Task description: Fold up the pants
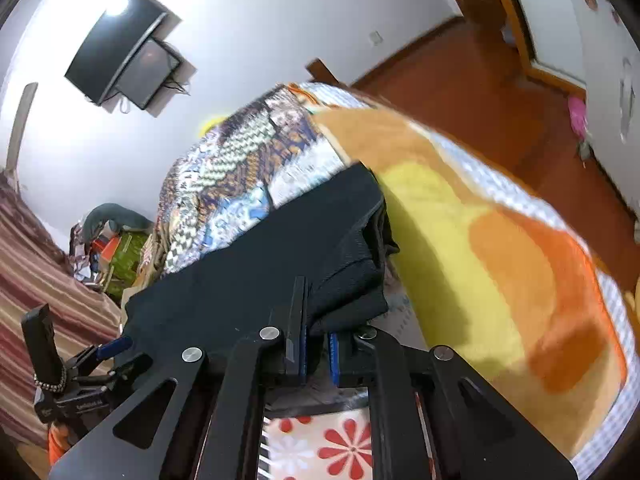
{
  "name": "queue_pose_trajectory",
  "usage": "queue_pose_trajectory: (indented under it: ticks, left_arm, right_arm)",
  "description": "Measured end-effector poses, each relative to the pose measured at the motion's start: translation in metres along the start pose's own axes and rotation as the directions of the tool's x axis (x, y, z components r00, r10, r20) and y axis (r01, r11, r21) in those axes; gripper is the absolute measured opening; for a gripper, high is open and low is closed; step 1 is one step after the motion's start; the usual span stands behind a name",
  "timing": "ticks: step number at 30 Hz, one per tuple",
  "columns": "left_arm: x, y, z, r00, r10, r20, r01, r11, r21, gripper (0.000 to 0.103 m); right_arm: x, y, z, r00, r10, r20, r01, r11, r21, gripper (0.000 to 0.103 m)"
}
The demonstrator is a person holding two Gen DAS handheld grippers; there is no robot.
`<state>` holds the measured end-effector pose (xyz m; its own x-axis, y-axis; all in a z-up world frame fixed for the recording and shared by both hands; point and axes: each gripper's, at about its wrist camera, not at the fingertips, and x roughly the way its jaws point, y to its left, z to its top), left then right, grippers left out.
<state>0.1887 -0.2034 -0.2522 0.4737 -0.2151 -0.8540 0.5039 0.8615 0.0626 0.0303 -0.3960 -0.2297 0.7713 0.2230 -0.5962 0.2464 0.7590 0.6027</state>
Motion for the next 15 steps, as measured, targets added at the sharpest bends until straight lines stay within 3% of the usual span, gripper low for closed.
queue_pose_trajectory:
  ticks: [6,15]
  left_arm:
    - [-0.02,0.018,-0.007,0.999,-0.007,0.046,0.008,0.999,-0.039,0.091]
    - [-0.049,0.07,-0.028,0.995,0.009,0.102,0.007,0.987,-0.158,0.091]
  right_arm:
    - [-0.01,0.04,0.024,0.996,0.06,0.069,-0.054,0.995,-0.088,0.007]
    - [0.0,0.125,0.046,0.981,0.178,0.075,-0.151,0.951,-0.271,0.007]
